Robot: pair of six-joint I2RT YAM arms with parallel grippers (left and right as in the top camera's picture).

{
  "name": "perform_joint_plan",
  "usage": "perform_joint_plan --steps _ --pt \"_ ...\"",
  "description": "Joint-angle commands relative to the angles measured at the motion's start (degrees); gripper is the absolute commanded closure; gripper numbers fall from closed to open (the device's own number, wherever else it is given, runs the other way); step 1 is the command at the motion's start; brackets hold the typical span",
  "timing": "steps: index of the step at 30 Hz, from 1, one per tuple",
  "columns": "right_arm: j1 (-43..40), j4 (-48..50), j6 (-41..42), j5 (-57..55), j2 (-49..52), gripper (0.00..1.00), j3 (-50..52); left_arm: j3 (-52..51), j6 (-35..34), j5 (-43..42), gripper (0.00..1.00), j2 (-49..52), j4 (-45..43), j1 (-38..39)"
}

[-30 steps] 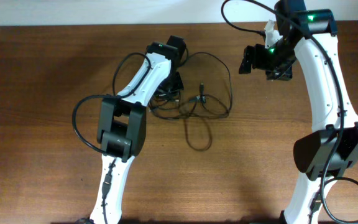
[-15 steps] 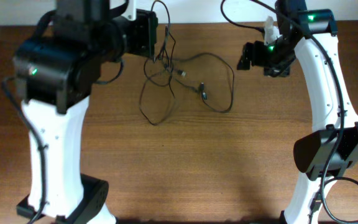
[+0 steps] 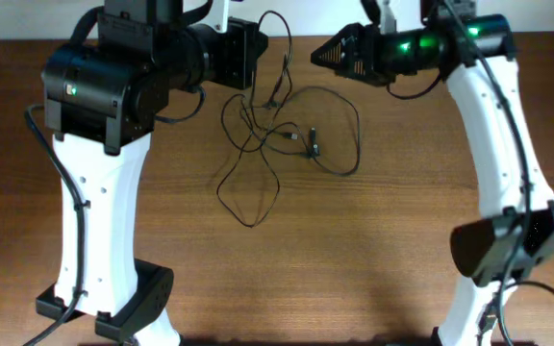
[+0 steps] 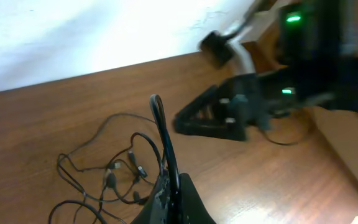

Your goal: Untangle cables

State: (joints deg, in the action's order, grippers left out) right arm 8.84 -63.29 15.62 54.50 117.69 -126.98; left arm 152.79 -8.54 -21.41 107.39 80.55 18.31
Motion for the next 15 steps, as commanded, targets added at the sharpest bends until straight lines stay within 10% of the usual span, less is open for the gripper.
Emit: perform_joint_plan --steps 1,15 --pt "0.68 0.35 3.61 5.29 4.17 0.17 -0.59 0.15 0.92 -1.79 1.00 -0.07 -0.31 0.07" --pt "5.90 7.58 12.41 15.98 13.31 0.08 -0.57 0.15 0.92 -1.79 1.00 -0.04 -0.02 0.07"
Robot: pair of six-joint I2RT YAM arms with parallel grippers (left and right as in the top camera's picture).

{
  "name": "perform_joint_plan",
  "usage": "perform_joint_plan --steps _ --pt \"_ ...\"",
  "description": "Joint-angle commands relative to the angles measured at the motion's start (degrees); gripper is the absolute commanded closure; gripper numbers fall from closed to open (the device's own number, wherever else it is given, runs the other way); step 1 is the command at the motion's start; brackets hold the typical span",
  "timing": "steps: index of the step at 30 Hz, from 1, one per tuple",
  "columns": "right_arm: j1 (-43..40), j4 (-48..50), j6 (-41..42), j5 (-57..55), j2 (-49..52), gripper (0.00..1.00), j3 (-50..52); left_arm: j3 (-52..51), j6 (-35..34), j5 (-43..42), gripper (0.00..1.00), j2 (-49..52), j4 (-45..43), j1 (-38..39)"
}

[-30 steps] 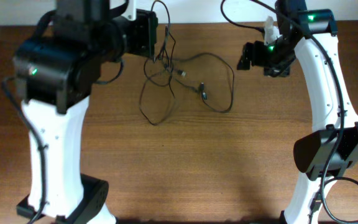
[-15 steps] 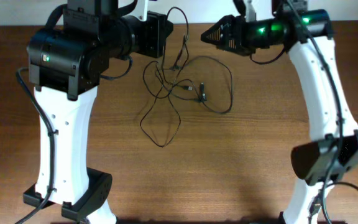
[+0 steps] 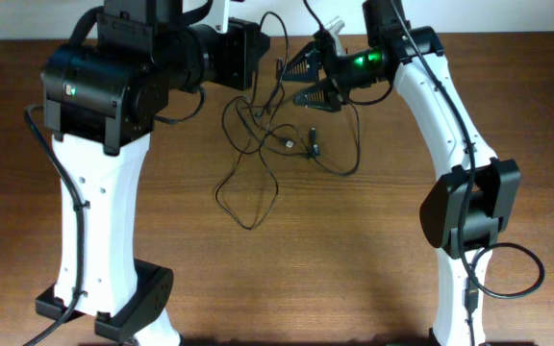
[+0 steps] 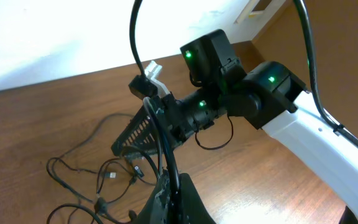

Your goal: Untangle cables

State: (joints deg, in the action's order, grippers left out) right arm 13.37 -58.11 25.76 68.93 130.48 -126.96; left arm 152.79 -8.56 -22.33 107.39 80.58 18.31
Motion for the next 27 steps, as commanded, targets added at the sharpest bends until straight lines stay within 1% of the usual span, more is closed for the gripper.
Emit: perform_joint_plan --steps 1,2,3,4,5,6,7,8,9,11,12,13,14,15,16,17,18,19,20,21,22,23,25,27 --pt "1.97 2.71 2.38 1.55 0.52 0.10 -0.59 0.15 0.94 -0.85 1.00 -0.04 0.11 0.07" --pt "2.45 2.67 2.10 1.57 0.52 0.21 -0.59 0.15 0.94 -0.85 1.00 -0.04 0.11 0.07" --pt "3.34 1.60 -0.61 1.57 0.52 0.37 -0.59 0.15 0.96 -0.83 1.00 -0.04 0.07 0.07" --pt "4.02 -1.75 -4.85 1.49 0.52 0.52 -0.59 0.15 1.07 -0.79 1.00 -0.04 0.04 -0.13" --pt "4.50 -7.72 -9.94 -0.22 0.52 0.73 -0.59 0.15 1.86 -0.72 1.00 -0.04 0.00 -0.57" --pt "4.50 -14.97 -14.91 -6.03 0.52 0.92 -0.59 0.15 1.81 -0.42 1.00 -0.07 -0.04 -1.73" --pt "3.91 -20.35 -17.64 -12.07 0.52 0.96 -0.59 0.15 1.81 -0.44 1.00 -0.07 -0.09 -2.95" --pt "3.17 -23.69 -19.67 -16.92 0.52 0.96 -0.59 0.15 1.79 -0.59 1.00 -0.11 -0.13 -4.52" --pt "2.10 -25.75 -19.80 -21.03 0.52 0.96 -0.59 0.15 1.79 -0.83 1.00 -0.11 -0.13 -5.44" --pt "-0.52 -26.88 -20.00 -20.96 0.50 0.96 -0.59 0.15 1.77 -0.83 1.00 -0.11 -0.15 -6.49" --pt "-1.49 -27.17 -19.98 -18.84 0.50 0.96 -0.59 0.15 1.77 -0.85 1.00 -0.11 -0.13 -6.47" --pt "-1.90 -26.97 -19.93 -16.04 0.50 0.85 -0.61 0.15 1.77 -0.85 1.00 -0.11 -0.11 -6.47" --pt "-2.14 -23.65 -15.34 -9.44 0.50 0.23 -0.61 0.15 1.77 -0.85 1.00 -0.11 -0.09 -6.47" --pt "-2.08 -21.92 -11.23 -8.26 0.50 0.11 -0.59 0.15 1.77 -0.85 1.00 -0.11 -0.07 -6.47" --pt "-1.81 -19.02 -5.66 -7.34 0.50 0.02 -0.61 0.15 1.77 -0.85 1.00 -0.11 0.07 -6.47" --pt "-1.42 -15.15 4.90 -8.13 0.50 0.00 -0.59 0.15 1.77 -0.85 1.00 -0.11 0.13 -6.47" --pt "-0.63 -10.78 18.75 -10.84 0.50 0.02 -0.59 0.15 1.77 -0.85 1.00 -0.11 0.26 -6.47" --pt "0.13 -8.61 28.98 -15.41 0.50 0.02 -0.61 0.15 1.77 -0.85 1.00 -0.11 0.35 -6.47" --pt "0.94 -8.44 38.84 -19.71 0.50 0.03 -0.61 0.15 1.77 -0.85 1.00 -0.11 0.70 -6.47" --pt "1.44 -8.07 44.22 -22.38 0.50 0.06 -0.59 0.15 1.79 -0.83 1.00 -0.11 0.92 -6.47" --pt "2.54 -4.15 47.45 -24.20 0.50 0.06 -0.61 0.15 1.79 -0.83 1.00 -0.11 1.20 -6.47" --pt "3.39 -3.13 49.64 -24.09 0.50 0.08 -0.59 0.15 1.79 -0.83 1.00 -0.11 1.53 -6.47" --pt "4.02 -2.54 53.79 -21.31 0.50 0.09 -0.61 0.15 1.79 -0.83 1.00 -0.11 1.57 -6.47" --pt "4.42 0.98 55.91 -16.50 0.50 0.10 -0.59 0.15 1.79 -0.83 1.00 -0.11 1.55 -6.47"
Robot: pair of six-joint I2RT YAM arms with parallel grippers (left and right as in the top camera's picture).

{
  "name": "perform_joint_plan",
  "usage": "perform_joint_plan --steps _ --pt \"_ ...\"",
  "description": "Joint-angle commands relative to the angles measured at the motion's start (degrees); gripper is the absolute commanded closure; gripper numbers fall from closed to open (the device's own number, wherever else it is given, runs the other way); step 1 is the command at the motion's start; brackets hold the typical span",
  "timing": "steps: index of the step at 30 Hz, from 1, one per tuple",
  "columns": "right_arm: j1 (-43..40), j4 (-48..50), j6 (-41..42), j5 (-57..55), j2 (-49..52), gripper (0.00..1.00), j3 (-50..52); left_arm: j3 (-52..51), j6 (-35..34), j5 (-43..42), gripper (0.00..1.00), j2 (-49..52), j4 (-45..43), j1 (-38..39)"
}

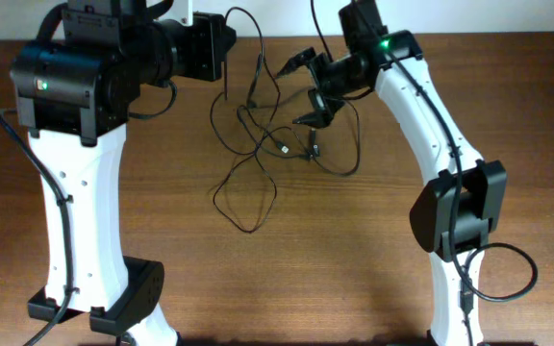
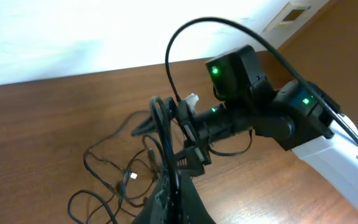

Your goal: Untangle cables

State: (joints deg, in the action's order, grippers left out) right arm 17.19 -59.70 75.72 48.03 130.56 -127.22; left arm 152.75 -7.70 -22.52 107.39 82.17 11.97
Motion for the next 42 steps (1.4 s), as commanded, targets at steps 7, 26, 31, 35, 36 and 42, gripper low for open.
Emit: perform_joint_plan --steps 7,26,31,35,36,42 --pt "1.92 8.52 -7.67 8.22 0.42 0.96 -0.33 0.20 0.94 -0.61 1.00 -0.09 0.15 -0.13" --pt "-14.75 -24.20 -65.59 -26.58 -13.75 0.91 -2.40 0.22 0.90 -4.04 1.00 -0.26 -4.31 -8.39" --pt "-8.50 -22.38 -73.94 -20.26 -20.46 0.16 -2.32 0.22 -2.08 -15.23 1.00 -0.48 -10.19 -8.39" --pt "-3.32 -18.14 -74.03 -20.61 -19.87 0.15 -0.81 0.22 -5.68 -15.89 1.00 -0.48 -12.15 -8.37" --pt "-1.68 -17.38 -72.65 -20.59 -18.82 0.15 0.07 0.22 -8.83 -15.87 1.00 -0.48 -14.27 -8.39" --pt "0.17 -17.33 -65.77 -9.64 -8.92 0.22 0.22 0.22 -17.79 -15.87 1.00 -0.48 -25.40 -8.39"
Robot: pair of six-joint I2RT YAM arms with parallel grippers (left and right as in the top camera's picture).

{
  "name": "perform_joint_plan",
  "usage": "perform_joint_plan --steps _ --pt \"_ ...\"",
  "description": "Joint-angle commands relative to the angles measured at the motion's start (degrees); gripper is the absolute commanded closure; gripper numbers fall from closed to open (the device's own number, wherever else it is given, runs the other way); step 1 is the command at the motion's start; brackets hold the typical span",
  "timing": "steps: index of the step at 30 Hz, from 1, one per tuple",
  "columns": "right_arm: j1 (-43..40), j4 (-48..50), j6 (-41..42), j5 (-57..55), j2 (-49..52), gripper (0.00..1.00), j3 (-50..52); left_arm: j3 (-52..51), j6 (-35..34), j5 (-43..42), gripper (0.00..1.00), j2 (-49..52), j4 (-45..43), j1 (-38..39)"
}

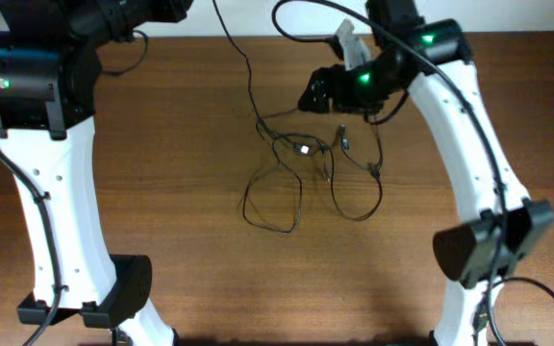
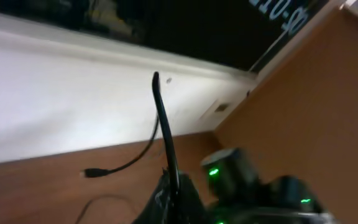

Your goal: Untangle cables

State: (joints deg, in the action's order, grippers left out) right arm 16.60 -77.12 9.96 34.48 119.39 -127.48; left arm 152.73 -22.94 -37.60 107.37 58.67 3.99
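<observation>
A tangle of thin black cables (image 1: 303,149) lies on the wooden table (image 1: 162,192), with loops trailing toward the front. One cable strand (image 1: 241,58) rises from the tangle to the top edge, toward my left gripper (image 2: 170,182). That gripper is shut on this black cable (image 2: 165,118) and is raised high at the back left. A loose plug end (image 2: 89,173) hangs beyond it. My right gripper (image 1: 308,98) sits low at the tangle's upper right, its jaws drawn together on a strand there.
The left arm's white column (image 1: 61,192) stands at the left and the right arm's column (image 1: 479,163) at the right. A white wall (image 2: 61,106) runs behind the table's far edge. Bare wood lies in front of the cable loops.
My left gripper has risen and moved left, drawing its cable taut upward. The right gripper, open beside the tangle before, is now shut on a strand. The tangle has shifted right.
My left gripper held a cable over the tangle throughout. The right gripper was first apart at the right, then reached in to the tangle, then stood open at it. Now it is shut there, the left gripper is higher and further left, and the cables are stretched apart.
</observation>
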Motion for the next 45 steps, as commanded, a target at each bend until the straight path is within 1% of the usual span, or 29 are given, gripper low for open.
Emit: perform_joint_plan --steps 1,2,3,5,7,9,13,14,16,17,19,20,21,22,23,26,27,30,31,32,33,35,37,38,39,40,42,43,45 --pt "1.25 0.61 -2.29 3.91 2.84 0.22 0.48 0.24 -2.56 -0.79 1.00 -0.46 -2.05 -0.42" --pt "2.12 1.79 -6.34 3.91 3.30 0.22 0.63 0.24 -2.56 -0.79 1.00 -0.46 -2.08 -0.42" --pt "4.02 4.66 -16.46 3.91 3.78 0.35 0.66 0.24 -2.54 -0.79 1.00 -0.46 -2.47 -0.42" --pt "6.34 10.21 -22.12 4.55 3.89 0.41 1.97 0.24 -2.56 -0.76 1.00 -0.46 -3.26 -0.39" --pt "7.02 14.38 -26.32 11.54 3.89 0.42 4.11 0.22 -2.56 -0.79 1.00 -0.46 -3.61 -0.42" --pt "7.02 18.84 -26.69 16.48 3.89 0.43 7.58 0.22 -2.56 -0.79 1.00 -0.46 -3.58 -0.42" --pt "6.93 25.79 -26.03 17.79 3.89 0.54 16.70 0.22 -2.54 -0.76 1.00 -0.46 -3.74 -0.42" --pt "6.88 26.25 -26.03 17.49 3.89 0.61 17.05 0.22 -2.54 -0.76 1.00 -0.46 -3.74 -0.42" --pt "6.86 27.34 -25.09 17.38 3.85 0.85 16.96 0.22 -2.49 -0.70 1.00 -0.46 -3.32 -0.42" --pt "6.38 28.15 -21.05 17.42 3.76 0.96 16.76 0.22 -2.08 -0.02 1.00 -0.46 -2.62 -0.42" --pt "5.09 27.89 -14.97 17.42 1.09 0.96 15.58 0.22 0.68 5.09 1.00 -0.46 1.31 -0.42" --pt "4.70 27.89 -12.28 17.40 -2.19 0.96 14.51 0.22 3.34 12.50 1.00 -0.44 5.64 -0.42" --pt "4.63 27.89 -11.61 17.35 -5.05 0.96 13.97 0.22 3.54 18.67 1.00 -0.44 8.50 -0.42" --pt "4.63 27.85 -10.10 15.54 -9.68 0.96 13.88 0.22 3.56 26.67 1.00 -0.44 12.28 -0.42" --pt "4.63 27.19 -7.87 12.00 -14.01 0.96 13.88 0.22 5.53 33.27 1.00 -0.44 15.74 -0.42" --pt "4.63 26.45 -3.50 5.88 -24.26 0.96 13.88 0.22 6.82 45.97 1.00 -0.44 21.46 -0.42" --pt "4.63 26.86 -2.95 5.25 -27.08 0.96 13.88 0.22 7.28 47.80 1.00 -0.44 21.99 -0.42" --pt "4.63 30.32 7.91 -0.63 -33.00 0.96 13.88 0.22 8.96 47.95 1.00 -0.44 22.25 -0.42" --pt "4.63 31.71 9.64 -3.41 -33.94 0.96 13.88 0.22 8.96 47.95 1.00 -0.44 22.43 -0.42" --pt "4.63 33.35 11.63 -10.60 -34.64 0.96 13.88 0.22 9.16 47.95 1.00 -0.44 22.75 -0.42" --pt "4.63 34.88 12.02 -13.31 -34.67 0.96 13.88 0.22 9.40 47.93 1.00 -0.44 22.88 -0.42" --pt "3.48 40.94 15.02 -11.54 -34.82 0.96 13.57 0.22 9.40 47.93 1.00 -0.44 23.19 -0.42" --pt "0.63 45.29 20.11 -4.92 -34.82 0.96 10.75 0.22 9.42 47.93 1.00 -0.44 23.50 -0.42" --pt "-0.90 44.92 20.55 -3.43 -34.82 0.96 10.21 0.22 9.84 47.95 1.00 -0.44 23.50 -0.42" --pt "-1.81 41.31 19.98 -4.61 -34.25 0.96 10.25 0.22 9.84 47.95 1.00 -0.44 23.47 -0.42" --pt "-2.05 34.18 18.80 -7.89 -32.37 0.96 10.27 0.22 9.84 47.95 1.00 -0.44 23.39 -0.42" --pt "-2.05 25.68 17.22 -7.80 -28.81 0.96 10.25 0.22 9.84 47.93 1.00 -0.44 23.39 -0.42" --pt "-1.99 24.06 15.78 -5.66 -27.93 0.96 10.25 0.22 10.49 47.67 1.00 -0.46 23.85 -0.39" --pt "-1.68 22.97 14.19 -1.68 -27.32 0.96 10.25 0.22 16.26 41.22 1.00 -0.46 23.93 -0.39"
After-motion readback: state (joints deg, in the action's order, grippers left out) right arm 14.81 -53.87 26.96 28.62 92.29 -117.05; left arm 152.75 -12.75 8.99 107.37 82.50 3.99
